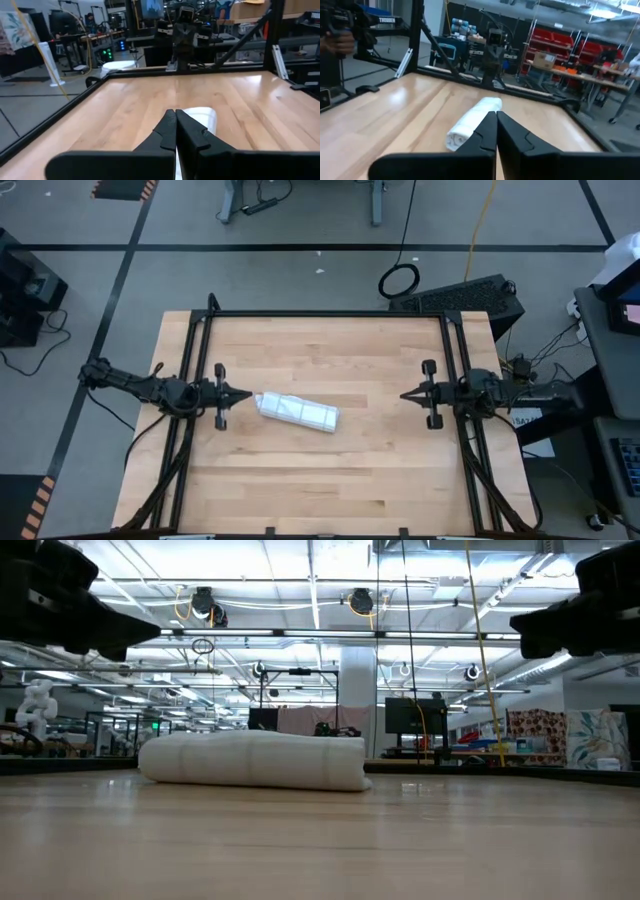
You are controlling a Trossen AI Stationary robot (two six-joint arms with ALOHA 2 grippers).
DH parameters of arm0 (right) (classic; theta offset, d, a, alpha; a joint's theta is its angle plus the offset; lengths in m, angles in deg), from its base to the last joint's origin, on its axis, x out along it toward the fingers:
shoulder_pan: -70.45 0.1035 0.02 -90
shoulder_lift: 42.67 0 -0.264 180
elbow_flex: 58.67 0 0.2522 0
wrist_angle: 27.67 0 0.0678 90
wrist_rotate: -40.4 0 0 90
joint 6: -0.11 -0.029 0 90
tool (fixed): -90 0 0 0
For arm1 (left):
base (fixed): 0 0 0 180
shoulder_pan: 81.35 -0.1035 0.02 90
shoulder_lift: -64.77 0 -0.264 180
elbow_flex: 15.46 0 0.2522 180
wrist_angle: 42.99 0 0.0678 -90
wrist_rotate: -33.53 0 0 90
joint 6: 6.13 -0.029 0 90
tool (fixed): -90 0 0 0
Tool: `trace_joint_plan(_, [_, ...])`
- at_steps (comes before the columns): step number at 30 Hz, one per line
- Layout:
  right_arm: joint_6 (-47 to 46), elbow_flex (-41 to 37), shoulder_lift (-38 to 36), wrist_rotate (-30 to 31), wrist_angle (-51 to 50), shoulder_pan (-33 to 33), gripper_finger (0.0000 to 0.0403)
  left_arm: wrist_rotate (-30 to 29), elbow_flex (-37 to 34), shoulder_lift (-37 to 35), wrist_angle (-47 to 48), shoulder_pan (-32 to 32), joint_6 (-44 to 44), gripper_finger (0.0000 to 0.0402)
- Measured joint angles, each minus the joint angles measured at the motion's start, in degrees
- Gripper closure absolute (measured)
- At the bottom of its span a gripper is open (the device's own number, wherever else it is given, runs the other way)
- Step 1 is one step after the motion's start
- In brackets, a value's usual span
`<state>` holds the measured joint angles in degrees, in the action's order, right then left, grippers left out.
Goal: Roll towel
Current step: Return to Home Position
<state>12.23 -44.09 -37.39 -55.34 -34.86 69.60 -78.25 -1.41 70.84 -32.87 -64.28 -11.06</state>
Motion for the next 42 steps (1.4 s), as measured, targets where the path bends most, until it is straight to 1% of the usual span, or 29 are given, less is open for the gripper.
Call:
trace_joint_plan(4, [-3.63,0.0,-3.85,-0.32,-4.45,-0.21,0.0403,-0.04,0.0,-0.02,0.02,-0.55,1.7,0.0401])
trace_joint_plan(6, [-4.66,0.04,-5.26,-0.26,-4.44,-0.14,0.0403,-0.07,0.0,-0.02,0.02,-0.55,2.79,0.0401])
trace_joint_plan(10, [-4.17,0.04,-5.22,-0.02,-4.97,-0.14,0.0403,-0.05,0.0,0.02,0.06,-0.55,4.59,0.0401])
trace_joint_plan(13, [-5.59,0.04,-5.22,-0.55,-4.68,-0.02,0.0403,-0.02,0.0,0.04,0.07,-0.55,5.63,0.0401])
trace_joint_plan(18, [-8.38,0.04,-5.22,0.27,-4.78,2.28,0.0403,-0.02,0.0,0.06,0.07,-0.55,6.12,0.0401])
trace_joint_plan(19, [-8.43,0.04,-5.22,0.94,-4.77,2.99,0.0403,0.0,0.0,0.06,0.07,-0.55,6.12,0.0401])
trace_joint_plan(22, [-8.46,0.04,-5.22,6.33,-4.8,5.4,0.0403,-0.04,0.0,0.06,0.08,-0.55,6.12,0.0401])
trace_joint_plan(27, [-6.14,0.04,-5.22,8.49,-4.52,8.87,0.0403,-0.25,-0.02,0.06,0.09,-0.55,5.69,0.0402])
trace_joint_plan(39, [-8.43,0.02,-5.09,8.77,-5.1,9.21,0.0403,-0.4,-0.02,0.0,0.07,-0.55,4.4,0.0402])
trace_joint_plan(42, [-8.44,0.02,-5.09,8.77,-5.12,9.21,0.0403,1.38,-0.02,-1.06,0.09,-0.55,3.63,0.0402])
